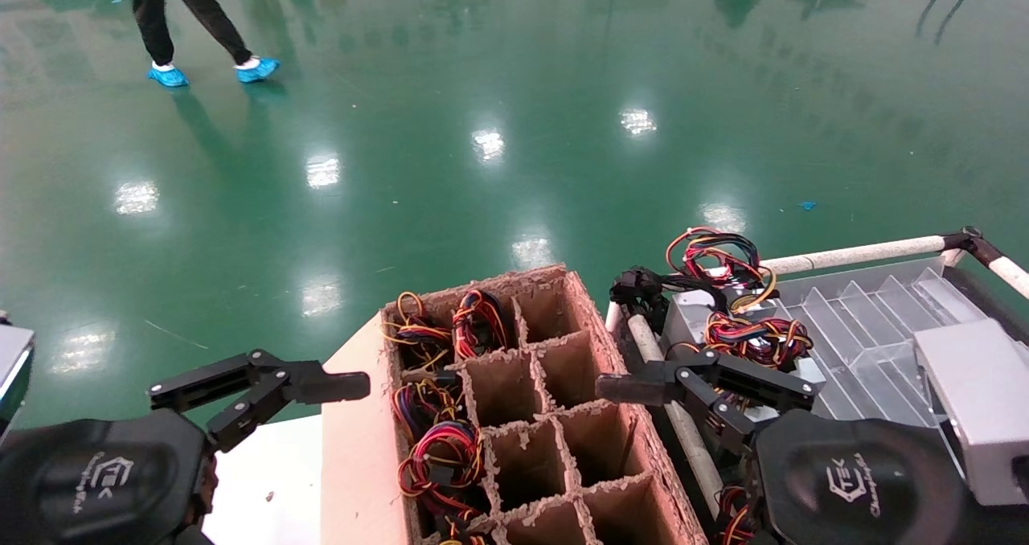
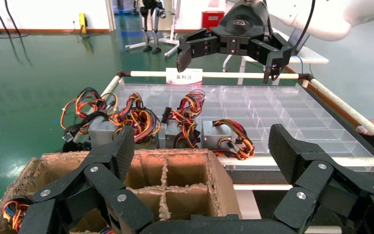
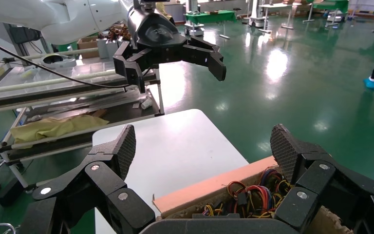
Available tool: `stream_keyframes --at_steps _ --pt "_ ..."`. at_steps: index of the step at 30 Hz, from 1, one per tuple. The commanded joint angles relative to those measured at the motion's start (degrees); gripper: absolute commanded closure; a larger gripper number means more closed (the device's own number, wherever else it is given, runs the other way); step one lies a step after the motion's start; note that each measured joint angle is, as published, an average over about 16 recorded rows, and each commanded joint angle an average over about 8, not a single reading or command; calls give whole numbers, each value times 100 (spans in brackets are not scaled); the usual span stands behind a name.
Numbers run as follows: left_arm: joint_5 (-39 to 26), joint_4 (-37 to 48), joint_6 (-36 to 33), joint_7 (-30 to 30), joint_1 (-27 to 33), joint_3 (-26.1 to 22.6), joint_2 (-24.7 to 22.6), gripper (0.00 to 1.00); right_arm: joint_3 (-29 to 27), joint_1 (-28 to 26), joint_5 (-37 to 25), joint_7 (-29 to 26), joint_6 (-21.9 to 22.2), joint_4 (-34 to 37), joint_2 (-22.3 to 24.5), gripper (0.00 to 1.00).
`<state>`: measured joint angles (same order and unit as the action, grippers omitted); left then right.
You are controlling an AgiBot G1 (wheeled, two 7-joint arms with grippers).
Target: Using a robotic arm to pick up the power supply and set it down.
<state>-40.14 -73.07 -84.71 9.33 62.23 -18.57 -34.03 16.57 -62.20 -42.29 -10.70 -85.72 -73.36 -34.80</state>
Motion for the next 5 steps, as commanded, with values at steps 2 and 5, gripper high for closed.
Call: stream_keyframes --at_steps 2,5 --pt "0 0 0 0 0 -1 0 0 -6 7 5 -1 0 -2 -2 0" --pt "1 0 0 0 0 -1 0 0 -8 9 6 -1 0 -3 -3 0"
